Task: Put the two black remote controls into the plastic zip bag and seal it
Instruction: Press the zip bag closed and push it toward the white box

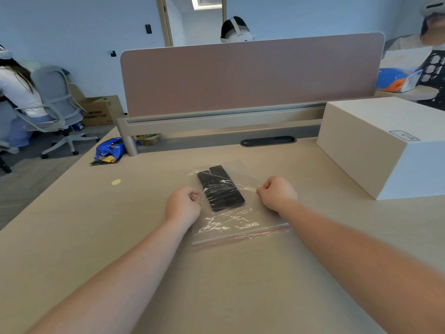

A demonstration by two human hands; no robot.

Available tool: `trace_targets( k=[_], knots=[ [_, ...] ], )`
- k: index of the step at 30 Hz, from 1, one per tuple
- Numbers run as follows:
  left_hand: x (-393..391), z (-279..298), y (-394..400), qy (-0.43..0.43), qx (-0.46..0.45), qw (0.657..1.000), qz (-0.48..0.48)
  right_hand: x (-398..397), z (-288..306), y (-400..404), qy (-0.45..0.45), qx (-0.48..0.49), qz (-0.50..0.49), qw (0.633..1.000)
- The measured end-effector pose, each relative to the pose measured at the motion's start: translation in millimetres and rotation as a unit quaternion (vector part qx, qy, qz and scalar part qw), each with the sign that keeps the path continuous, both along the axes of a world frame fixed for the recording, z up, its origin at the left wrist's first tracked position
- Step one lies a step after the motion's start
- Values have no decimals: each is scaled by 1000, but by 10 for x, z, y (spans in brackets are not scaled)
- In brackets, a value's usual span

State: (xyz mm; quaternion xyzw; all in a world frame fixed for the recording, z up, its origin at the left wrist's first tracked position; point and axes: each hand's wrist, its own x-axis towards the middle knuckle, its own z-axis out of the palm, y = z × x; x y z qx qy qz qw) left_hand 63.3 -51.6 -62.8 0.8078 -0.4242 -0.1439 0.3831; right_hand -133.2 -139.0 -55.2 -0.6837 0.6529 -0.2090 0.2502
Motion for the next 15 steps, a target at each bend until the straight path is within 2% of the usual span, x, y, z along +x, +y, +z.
trace_targets(
  k=[15],
  knots=[
    [-915,-49,-1268,-57,-13,994,-95,-917,-38,-824,-10,-36,-128,991]
  ],
)
